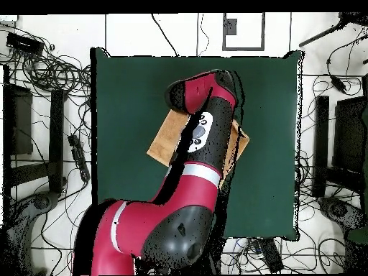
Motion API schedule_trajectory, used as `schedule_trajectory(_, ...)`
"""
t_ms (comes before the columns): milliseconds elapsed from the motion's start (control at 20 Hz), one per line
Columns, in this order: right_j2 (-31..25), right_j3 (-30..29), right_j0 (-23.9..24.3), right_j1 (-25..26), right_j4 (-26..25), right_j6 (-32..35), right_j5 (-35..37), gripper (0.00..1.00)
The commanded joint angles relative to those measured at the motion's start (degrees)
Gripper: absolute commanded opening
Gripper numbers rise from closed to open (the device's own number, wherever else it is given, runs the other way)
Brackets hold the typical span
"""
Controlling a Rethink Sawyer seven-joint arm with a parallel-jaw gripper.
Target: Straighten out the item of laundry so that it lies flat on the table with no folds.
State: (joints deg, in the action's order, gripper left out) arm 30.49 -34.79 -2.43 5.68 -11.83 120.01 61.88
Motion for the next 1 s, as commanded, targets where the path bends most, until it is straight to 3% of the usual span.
schedule_trajectory(50, -0.20, -3.88, 1.09, 4.80, -5.16, 3.67, -2.47, 1.00)
schedule_trajectory(550, 0.36, -4.48, 0.50, 3.63, -8.50, 5.29, -5.98, 1.00)
schedule_trajectory(1000, 4.19, -4.94, -1.70, -0.06, -14.44, 1.65, -3.19, 1.00)
